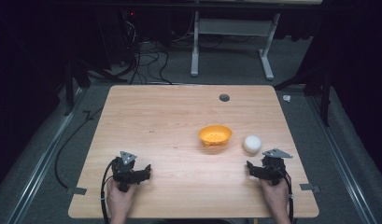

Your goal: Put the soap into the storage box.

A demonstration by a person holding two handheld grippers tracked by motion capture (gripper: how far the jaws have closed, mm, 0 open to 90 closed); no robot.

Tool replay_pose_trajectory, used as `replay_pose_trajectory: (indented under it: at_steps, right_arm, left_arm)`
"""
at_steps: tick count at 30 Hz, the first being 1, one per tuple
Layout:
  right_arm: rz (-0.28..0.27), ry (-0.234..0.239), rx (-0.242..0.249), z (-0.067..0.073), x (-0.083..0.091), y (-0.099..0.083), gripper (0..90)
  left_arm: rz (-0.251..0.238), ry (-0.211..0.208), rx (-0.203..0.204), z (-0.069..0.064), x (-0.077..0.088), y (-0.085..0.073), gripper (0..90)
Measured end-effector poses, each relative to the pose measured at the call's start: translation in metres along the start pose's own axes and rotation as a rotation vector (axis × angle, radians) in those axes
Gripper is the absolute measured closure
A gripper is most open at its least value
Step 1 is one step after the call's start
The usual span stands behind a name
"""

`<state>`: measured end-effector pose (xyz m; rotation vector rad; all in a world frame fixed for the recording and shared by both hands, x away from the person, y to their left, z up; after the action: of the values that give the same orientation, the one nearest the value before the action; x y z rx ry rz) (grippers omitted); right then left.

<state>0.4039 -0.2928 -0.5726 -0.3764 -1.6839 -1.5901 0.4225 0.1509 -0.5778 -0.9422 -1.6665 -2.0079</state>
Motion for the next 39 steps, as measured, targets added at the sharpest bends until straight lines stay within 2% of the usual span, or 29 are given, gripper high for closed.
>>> replay_pose_trajectory:
  at_steps: [28,31,36,39]
  right_arm:
    - [0.003,0.0,-0.005,0.0011,0.0001,-0.0003,18.3]
    - [0.001,0.006,-0.006,0.0012,0.0001,0.0,18.4]
    - [-0.005,0.028,-0.035,0.0028,0.0008,0.001,18.9]
    - [0.004,0.032,-0.024,0.004,0.0002,0.0018,18.7]
  left_arm:
    - [0.0,0.0,0.0,0.0,0.0,0.0,10.2]
    - [0.0,0.0,0.0,0.0,0.0,0.0,10.2]
    - [0.0,0.0,0.0,0.0001,0.0,0.0,10.2]
    - [0.0,0.0,0.001,0.0001,0.0,0.0,10.2]
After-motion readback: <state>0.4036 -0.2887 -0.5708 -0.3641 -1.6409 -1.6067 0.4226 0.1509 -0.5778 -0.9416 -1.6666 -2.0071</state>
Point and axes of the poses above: each handheld gripper's, and its own axes: x roughly backward along the jaws, y roughly out of its top, z roughly to its left, the point moved 10 cm from there along -x, roughly forward along the jaws, and after that the axes turned 8 degrees about y, right-handed, at the moved point
